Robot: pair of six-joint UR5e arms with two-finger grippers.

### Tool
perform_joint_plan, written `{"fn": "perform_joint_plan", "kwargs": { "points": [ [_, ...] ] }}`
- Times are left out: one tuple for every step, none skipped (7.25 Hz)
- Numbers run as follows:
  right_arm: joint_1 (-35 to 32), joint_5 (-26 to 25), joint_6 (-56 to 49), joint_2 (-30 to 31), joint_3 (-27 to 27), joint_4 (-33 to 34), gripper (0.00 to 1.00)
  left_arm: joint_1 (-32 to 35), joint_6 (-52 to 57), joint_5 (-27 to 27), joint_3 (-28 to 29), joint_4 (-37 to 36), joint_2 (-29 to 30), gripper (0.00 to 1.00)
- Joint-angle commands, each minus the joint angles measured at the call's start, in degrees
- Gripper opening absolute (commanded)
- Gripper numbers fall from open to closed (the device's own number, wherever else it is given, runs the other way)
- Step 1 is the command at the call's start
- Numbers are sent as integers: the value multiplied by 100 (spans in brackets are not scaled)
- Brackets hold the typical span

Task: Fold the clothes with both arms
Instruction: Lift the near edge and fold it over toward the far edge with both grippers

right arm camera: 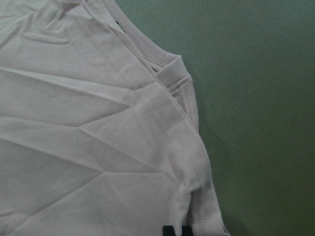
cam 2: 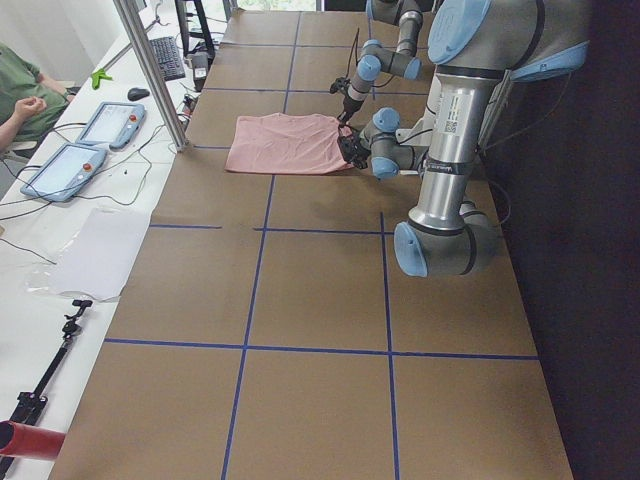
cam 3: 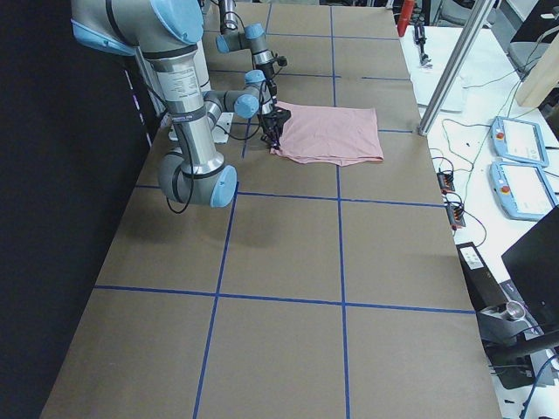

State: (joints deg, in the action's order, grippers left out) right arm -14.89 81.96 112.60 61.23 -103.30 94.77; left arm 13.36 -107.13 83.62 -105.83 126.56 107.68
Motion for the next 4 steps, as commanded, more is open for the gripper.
{"fn": "perform_joint_plan", "kwargs": {
  "points": [
    [-84, 30, -10, -6, -320, 24, 0, 44, 121, 214, -434, -139, -88, 0],
    [-137, 117, -79, 99, -827, 198, 0, 61, 200, 469, -1047, -784, -89, 0],
    [-137, 153, -80, 100, -1545, 844, 0, 44, 201, 489, -1715, -1522, -54, 0],
    [-59, 162, -36, 100, -2466, 1598, 0, 44, 201, 680, -2443, -2251, -37, 0]
  ]
}}
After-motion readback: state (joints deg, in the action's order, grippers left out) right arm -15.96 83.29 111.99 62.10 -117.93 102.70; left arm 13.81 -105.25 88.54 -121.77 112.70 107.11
